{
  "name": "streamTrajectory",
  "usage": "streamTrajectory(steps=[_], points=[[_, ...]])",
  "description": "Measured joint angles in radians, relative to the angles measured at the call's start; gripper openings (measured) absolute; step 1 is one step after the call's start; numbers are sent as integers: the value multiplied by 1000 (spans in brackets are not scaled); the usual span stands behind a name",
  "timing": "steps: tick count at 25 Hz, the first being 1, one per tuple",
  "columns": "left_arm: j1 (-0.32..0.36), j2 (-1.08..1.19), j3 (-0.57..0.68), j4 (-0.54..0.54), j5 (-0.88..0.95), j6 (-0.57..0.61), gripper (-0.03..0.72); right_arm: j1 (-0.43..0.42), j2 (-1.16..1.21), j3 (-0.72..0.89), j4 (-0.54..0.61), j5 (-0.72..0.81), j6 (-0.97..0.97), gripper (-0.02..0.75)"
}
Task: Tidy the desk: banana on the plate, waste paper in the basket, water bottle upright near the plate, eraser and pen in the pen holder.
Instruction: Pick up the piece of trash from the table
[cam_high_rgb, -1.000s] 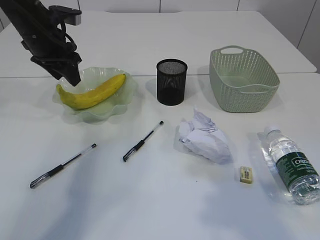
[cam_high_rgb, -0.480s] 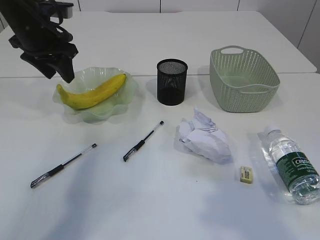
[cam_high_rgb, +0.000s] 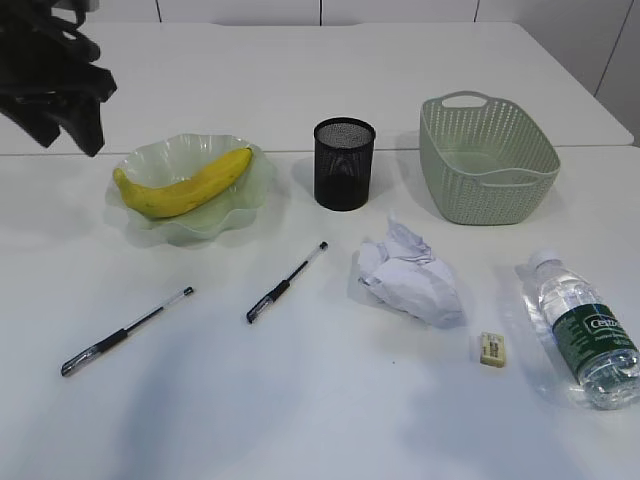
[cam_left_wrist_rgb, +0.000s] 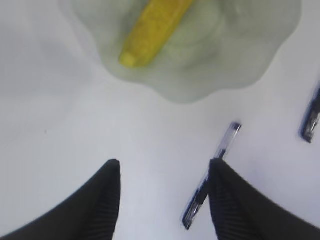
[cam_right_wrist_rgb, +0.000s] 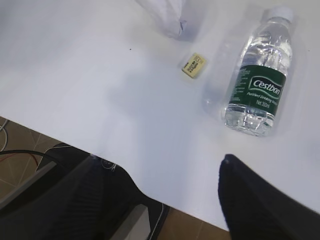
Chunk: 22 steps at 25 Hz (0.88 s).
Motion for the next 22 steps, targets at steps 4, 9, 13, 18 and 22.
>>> streamTrajectory(steps=[4, 9, 13, 18, 22], points=[[0, -85, 142, 51, -3, -29, 400, 0, 0, 0, 2, 0, 0, 525], [0, -202, 327, 57, -90, -59, 400, 0, 0, 0, 18, -25, 0, 526], [0, -309, 474, 59, -176, -79, 400, 0, 0, 0, 34, -58, 0, 526], [0, -469, 627, 59, -259, -90, 398, 0, 0, 0, 34, -100, -14, 526], [0, -595, 704, 59, -309, -109, 396, 0, 0, 0, 48, -122, -65, 526]])
